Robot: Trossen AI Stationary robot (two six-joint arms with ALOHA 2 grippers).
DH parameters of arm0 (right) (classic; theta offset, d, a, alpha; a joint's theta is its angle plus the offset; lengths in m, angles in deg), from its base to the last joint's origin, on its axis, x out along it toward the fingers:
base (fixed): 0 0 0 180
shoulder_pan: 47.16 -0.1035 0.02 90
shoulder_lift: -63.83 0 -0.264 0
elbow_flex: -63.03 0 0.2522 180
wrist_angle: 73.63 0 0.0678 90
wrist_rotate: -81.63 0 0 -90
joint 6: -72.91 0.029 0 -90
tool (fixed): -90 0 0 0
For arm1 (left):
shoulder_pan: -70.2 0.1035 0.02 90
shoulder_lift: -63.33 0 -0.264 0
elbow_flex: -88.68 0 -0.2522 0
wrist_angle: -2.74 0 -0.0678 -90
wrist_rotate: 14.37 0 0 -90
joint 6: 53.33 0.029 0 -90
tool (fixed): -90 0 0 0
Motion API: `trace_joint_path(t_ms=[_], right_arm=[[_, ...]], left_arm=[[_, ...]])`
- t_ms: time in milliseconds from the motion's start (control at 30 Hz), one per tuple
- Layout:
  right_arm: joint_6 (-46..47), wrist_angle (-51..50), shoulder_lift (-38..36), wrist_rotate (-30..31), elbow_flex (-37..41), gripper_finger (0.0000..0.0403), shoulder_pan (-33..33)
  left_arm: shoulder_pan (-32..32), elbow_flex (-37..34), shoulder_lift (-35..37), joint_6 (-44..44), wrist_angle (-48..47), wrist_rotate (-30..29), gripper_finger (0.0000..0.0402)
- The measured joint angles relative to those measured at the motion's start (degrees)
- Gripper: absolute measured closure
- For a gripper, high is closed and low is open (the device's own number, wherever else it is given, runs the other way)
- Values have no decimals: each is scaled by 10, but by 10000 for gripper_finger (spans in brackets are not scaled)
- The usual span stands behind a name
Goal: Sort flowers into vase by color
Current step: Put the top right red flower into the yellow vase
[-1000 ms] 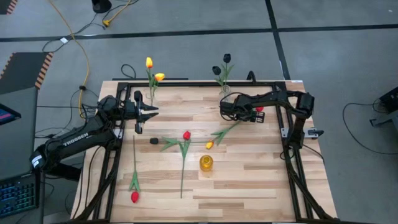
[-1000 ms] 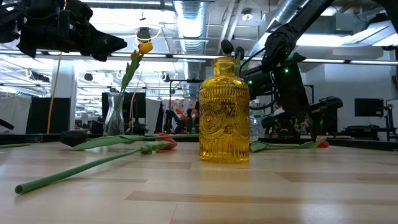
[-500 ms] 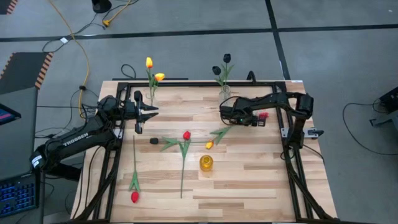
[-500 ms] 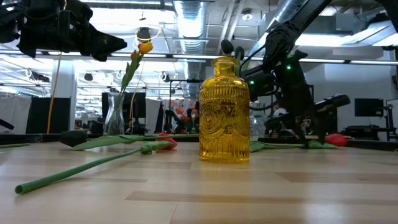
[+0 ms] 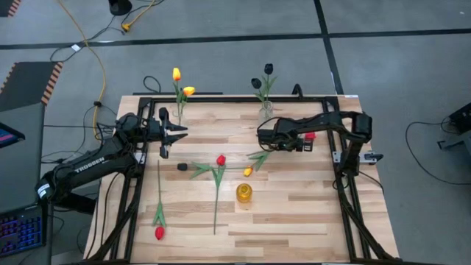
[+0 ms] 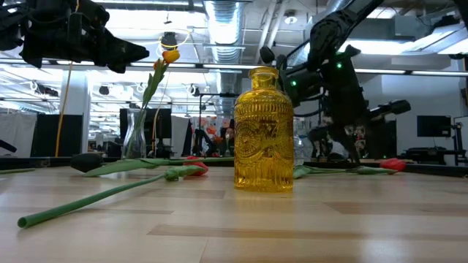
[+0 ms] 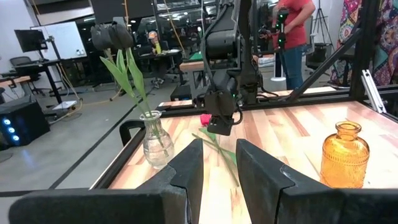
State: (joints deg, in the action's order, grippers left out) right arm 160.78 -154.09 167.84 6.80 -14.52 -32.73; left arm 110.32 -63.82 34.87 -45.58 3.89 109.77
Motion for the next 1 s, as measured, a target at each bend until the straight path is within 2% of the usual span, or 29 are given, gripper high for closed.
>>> trace_joint_path(t_ms=[233, 433, 633, 1000], right_arm=[[58, -2, -4, 28, -18, 228, 0], [172, 1, -4, 52, -16, 228, 0], [244, 5, -4, 58, -16, 228, 3], [295, 46, 3, 58, -16, 228, 3]], left_arm=[[0, 0, 0, 0, -8, 0, 317], [0, 0, 0, 0, -20, 0, 317], [0, 0, 0, 24, -24, 0, 317], [0, 0, 0, 28, -27, 0, 317]])
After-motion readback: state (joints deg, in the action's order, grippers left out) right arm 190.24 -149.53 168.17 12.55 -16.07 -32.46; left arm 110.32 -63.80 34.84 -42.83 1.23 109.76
